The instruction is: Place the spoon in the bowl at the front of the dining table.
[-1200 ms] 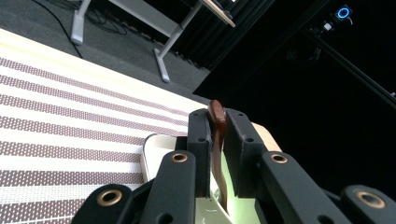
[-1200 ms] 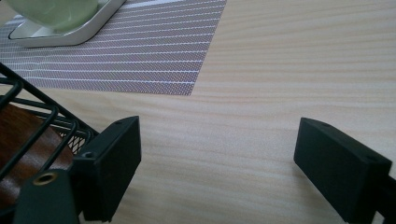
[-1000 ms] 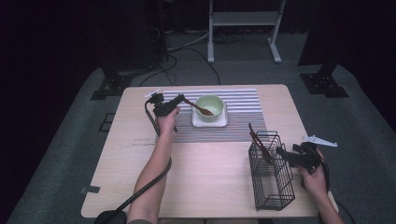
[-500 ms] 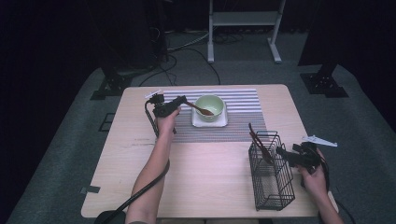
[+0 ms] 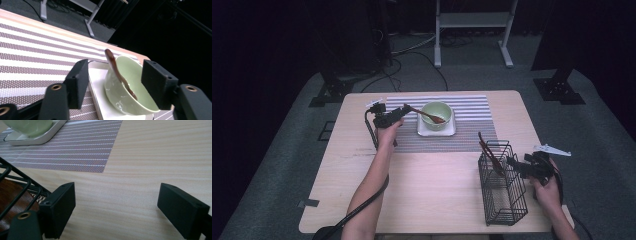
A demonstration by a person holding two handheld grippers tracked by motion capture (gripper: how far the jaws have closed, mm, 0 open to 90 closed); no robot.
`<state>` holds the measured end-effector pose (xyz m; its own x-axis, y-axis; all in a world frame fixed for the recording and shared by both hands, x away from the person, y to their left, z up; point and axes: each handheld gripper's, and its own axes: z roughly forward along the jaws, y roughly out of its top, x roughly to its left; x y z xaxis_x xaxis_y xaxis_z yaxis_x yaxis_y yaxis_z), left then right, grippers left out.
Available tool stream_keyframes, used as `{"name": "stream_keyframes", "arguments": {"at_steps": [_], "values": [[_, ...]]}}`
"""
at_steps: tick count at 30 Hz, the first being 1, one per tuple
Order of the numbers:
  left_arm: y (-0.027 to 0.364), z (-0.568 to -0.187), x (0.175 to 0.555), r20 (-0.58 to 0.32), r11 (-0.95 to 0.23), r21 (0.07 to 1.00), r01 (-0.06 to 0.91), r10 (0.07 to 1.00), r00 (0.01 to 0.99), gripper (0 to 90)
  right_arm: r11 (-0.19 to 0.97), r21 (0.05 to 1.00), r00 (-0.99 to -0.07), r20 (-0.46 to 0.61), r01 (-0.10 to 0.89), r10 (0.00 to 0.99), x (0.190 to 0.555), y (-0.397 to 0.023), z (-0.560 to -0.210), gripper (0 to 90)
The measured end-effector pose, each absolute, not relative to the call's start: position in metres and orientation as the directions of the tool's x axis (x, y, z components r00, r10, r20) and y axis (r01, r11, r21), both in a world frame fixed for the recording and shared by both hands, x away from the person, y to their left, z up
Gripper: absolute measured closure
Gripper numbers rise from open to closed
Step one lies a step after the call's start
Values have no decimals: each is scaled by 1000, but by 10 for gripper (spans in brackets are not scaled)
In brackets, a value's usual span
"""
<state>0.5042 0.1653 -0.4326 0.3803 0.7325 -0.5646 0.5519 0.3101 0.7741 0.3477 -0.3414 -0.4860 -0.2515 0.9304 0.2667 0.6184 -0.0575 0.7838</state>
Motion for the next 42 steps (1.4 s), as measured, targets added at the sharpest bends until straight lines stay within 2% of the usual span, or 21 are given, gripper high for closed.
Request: {"name": "stream_keyframes", "arguments": {"at_steps": [14, 24, 42], "values": [[163, -442, 494, -542, 272, 774, 572, 752, 375, 189, -59, 781, -242, 263, 622, 934, 348, -341, -486, 134], [169, -447, 484, -519, 241, 785, 571, 760, 392, 156, -48, 782, -243, 251, 621, 937, 348, -339, -486, 134], [169, -454, 473, -509, 206, 787, 582, 751, 422, 155, -52, 783, -241, 253, 620, 937, 348, -340, -486, 134]]}}
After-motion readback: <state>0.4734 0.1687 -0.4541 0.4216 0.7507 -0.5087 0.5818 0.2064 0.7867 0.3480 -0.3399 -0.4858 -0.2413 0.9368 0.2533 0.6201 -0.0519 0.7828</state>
